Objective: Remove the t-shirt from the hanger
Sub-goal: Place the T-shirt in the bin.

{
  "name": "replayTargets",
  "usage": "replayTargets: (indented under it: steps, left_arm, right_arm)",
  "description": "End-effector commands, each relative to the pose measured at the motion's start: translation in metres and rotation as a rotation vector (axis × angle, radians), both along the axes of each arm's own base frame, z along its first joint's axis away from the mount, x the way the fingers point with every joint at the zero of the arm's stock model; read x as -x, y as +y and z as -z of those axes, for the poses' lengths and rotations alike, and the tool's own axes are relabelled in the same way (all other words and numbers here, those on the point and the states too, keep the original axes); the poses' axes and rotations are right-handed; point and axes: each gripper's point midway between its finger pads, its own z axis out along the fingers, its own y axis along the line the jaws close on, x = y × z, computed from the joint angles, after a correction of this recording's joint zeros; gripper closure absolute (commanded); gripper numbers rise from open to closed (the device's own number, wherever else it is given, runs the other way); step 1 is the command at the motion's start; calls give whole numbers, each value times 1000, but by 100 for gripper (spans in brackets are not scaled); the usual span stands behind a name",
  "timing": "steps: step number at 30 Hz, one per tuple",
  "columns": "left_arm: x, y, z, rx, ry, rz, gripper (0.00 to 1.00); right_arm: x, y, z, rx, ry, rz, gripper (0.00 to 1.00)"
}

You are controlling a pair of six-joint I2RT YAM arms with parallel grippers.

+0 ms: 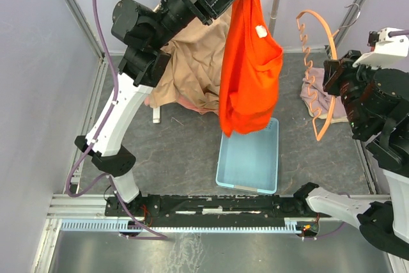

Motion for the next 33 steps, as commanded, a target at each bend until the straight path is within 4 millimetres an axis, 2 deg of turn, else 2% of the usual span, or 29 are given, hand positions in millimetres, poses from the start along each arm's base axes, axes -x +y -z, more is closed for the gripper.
replayTargets:
  steps: [1, 9, 14, 20, 29, 33]
  left_arm:
    - [28, 16, -27, 90, -36, 57, 97]
    - [25, 1, 7, 13, 23, 46, 97]
    - [30, -8, 14, -1, 38, 50, 97]
    - [39, -22, 16, 5, 65, 54, 97]
    - [55, -37, 5, 31, 78, 90, 97]
    - [65, -36, -3, 46, 78, 103, 97]
  right_arm:
    - [7, -9, -24, -91, -99, 26, 99]
    - [9, -8, -22, -100, -93, 16, 99]
    - [8, -6, -22, -95, -86, 15, 99]
    - [5, -5, -23, -80, -83, 14, 99]
    - [6, -13, -24, -62, -82, 52, 99]
    - [7, -17, -25, -58, -85, 68, 99]
